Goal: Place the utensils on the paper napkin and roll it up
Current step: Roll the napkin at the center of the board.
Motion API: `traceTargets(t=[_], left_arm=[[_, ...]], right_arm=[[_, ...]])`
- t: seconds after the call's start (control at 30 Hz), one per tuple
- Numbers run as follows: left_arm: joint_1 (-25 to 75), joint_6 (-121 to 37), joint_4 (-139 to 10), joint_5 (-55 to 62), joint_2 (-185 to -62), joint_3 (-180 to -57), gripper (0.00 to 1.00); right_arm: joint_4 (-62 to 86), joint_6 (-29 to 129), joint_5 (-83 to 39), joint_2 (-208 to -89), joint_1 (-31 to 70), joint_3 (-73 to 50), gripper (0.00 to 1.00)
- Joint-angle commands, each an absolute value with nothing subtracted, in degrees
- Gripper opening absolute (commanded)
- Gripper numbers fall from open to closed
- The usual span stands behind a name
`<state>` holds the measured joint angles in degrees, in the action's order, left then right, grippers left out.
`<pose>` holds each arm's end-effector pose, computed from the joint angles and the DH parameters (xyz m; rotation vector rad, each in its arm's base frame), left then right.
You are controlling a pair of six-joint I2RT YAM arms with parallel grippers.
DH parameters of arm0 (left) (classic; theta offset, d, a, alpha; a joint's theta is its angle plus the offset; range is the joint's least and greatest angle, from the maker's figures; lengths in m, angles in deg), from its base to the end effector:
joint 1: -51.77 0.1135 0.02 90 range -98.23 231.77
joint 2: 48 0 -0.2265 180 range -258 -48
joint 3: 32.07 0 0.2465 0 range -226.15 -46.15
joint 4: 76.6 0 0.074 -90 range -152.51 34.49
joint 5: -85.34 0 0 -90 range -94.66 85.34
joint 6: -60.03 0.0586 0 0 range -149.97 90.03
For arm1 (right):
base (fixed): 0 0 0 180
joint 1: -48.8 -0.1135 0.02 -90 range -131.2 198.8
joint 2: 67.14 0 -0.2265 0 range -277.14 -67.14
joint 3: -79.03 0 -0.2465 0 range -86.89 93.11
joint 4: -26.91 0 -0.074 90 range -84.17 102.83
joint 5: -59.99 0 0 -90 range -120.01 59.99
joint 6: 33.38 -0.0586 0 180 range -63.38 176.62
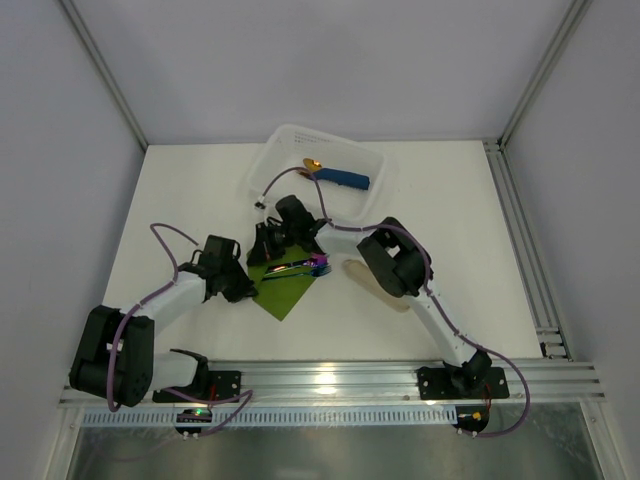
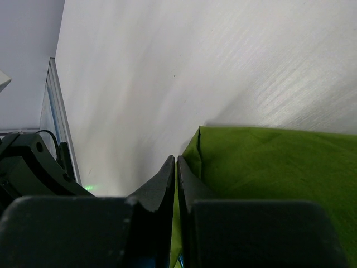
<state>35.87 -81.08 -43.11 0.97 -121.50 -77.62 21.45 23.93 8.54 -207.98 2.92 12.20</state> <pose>0.2260 -0.0704 0.0989 -0.7950 2.6186 -0.4967 0.3318 0.3946 0.0766 -0.7168 2.2990 1.4517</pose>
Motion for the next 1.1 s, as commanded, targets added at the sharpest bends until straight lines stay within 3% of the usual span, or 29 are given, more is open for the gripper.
traceTargets(t=[0.0,0.27,1.07], left_arm=[[35.6,-81.7,-43.1,1.2,-120.2,-77.5,0.08],[35.6,-81.8,-43.0,1.2,-119.7,-77.3,0.08],[35.6,-82.0,-43.4,1.1,-118.8,-76.4,0.08]], right_arm=[[16.6,26.2,4.7,-202.3,3.5,14.1,0.08],[15.9,27.2,3.6,-197.0,3.5,8.9,0.15],[16.8,27.9,5.5,-193.0,-0.3,0.9,0.15]])
